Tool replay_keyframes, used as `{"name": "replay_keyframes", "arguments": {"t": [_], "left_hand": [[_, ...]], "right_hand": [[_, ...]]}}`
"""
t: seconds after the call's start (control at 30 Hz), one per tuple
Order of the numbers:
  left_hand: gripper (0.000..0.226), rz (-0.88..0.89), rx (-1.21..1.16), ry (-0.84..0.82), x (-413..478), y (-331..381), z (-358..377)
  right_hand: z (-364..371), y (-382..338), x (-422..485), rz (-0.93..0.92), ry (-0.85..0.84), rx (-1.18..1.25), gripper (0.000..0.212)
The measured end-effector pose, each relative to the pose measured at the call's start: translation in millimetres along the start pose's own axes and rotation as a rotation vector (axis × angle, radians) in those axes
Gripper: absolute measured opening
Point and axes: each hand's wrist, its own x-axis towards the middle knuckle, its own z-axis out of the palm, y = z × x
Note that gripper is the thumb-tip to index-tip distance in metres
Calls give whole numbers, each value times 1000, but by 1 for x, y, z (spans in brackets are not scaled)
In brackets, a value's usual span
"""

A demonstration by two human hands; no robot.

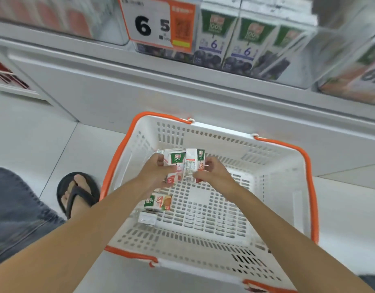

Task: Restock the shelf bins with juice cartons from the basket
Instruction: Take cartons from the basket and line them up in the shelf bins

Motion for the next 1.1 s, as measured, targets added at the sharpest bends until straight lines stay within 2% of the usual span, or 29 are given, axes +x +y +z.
{"name": "replay_keyframes", "arguments": {"t": [0.17,0.23,0.27,0.33,0.43,0.6,0.77,0.87,1.0,1.1], "left_hand": [[33,189,-69,-105,-47,62,44],[29,269,-57,-162,-70,85,61],[26,300,-49,-184,-81,97,71],[23,352,-53,-228,-105,118,94],[28,449,-12,-276,-137,148,133],[24,596,74,-286,-167,186,193],[28,726,169,-277,-161,216,226],[24,749,141,-309,-156,229,241],[23,740,128,-336,-149,235,253],[23,767,163,-342,-143,233,255]], "right_hand": [[-38,-95,-66,-244,-4,-112,90],[-59,-123,-97,-313,-13,-115,100],[-70,-135,-114,-338,-7,-110,96],[-95,-154,-146,-380,38,-89,76],[-132,-177,-190,-429,140,-117,52],[-209,-203,-238,-496,315,-117,53],[-300,-220,-243,-656,707,-212,39],[-345,-231,-220,-678,837,-335,40],[-381,-239,-176,-607,853,-442,37],[-391,-241,-139,-422,673,-439,31]]}}
